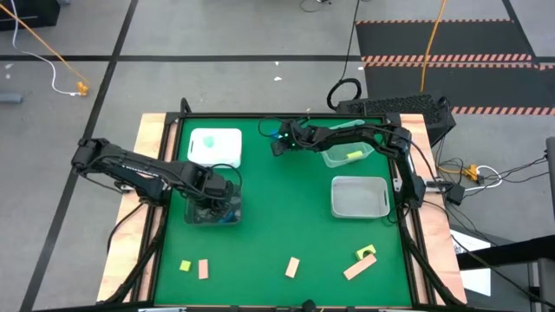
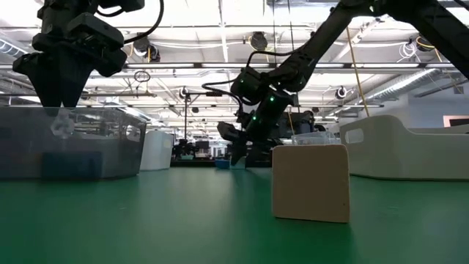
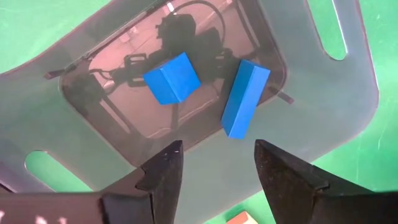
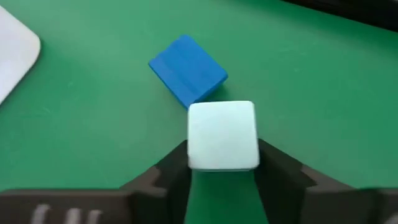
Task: Sort & place blocks by color
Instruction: Put the light blue block into the white bin
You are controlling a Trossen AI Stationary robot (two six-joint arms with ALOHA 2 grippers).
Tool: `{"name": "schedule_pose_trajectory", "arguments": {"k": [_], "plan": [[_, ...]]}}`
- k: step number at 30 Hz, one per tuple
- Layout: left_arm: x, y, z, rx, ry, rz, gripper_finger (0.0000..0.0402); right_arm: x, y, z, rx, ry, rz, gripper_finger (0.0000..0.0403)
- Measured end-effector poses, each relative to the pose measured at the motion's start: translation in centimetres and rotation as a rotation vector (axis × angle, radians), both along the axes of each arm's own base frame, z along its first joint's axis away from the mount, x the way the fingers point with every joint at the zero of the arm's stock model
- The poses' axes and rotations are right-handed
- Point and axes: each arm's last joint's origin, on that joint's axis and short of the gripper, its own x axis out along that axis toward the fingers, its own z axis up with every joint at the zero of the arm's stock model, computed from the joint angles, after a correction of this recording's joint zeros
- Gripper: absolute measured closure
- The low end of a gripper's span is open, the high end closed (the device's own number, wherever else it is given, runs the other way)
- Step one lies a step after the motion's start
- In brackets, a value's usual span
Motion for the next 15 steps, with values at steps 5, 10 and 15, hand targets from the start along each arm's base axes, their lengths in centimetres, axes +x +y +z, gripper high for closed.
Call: {"name": "schedule_pose_trajectory", "arguments": {"k": [5, 10, 15], "plan": [[0.0, 0.0, 0.0, 0.011, -0.003, -0.008, 0.0201, -0.1, 0.1, 0.3, 0.017, -0.002, 0.013, 0.0289], [0.3, 0.1, 0.1, 0.06, -0.042, 0.0, 0.0201, 0.0, 1.0, 1.7, 0.078, -0.053, 0.067, 0.0289], [1.2, 0.3, 0.8, 0.131, -0.201, -0.026, 0.0201, 0.0, 1.9, 5.0, 0.094, -0.151, 0.139, 0.0289]]}}
